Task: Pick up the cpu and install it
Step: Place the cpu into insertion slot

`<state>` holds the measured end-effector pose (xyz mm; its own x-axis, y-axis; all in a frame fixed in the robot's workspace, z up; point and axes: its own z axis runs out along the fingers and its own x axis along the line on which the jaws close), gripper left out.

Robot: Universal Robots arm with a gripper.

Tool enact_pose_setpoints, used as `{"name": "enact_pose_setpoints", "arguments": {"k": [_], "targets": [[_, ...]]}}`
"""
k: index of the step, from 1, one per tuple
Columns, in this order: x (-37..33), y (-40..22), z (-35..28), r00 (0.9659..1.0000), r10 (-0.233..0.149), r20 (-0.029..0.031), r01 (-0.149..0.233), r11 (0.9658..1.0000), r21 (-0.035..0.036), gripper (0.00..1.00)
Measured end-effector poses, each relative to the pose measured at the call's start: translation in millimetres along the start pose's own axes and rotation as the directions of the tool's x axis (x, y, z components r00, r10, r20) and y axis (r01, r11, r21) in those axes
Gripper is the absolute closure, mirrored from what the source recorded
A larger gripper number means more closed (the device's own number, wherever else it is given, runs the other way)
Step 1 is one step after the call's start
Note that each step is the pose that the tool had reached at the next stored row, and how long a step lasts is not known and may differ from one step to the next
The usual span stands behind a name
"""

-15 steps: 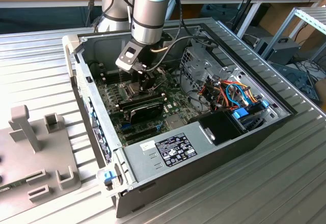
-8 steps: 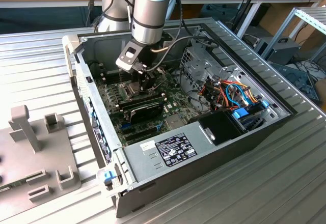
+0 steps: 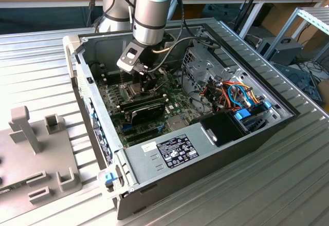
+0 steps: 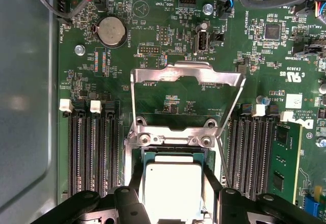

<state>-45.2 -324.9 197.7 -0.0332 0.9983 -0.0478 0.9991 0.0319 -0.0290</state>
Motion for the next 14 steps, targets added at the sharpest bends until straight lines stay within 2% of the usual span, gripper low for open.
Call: {"name": "enact_pose_setpoints", "arguments": {"k": [14], "targets": [[0.1,0.1,1.8,1.0000,0.002,-0.0002,-0.002,1.0000,0.0000,0.45]]}}
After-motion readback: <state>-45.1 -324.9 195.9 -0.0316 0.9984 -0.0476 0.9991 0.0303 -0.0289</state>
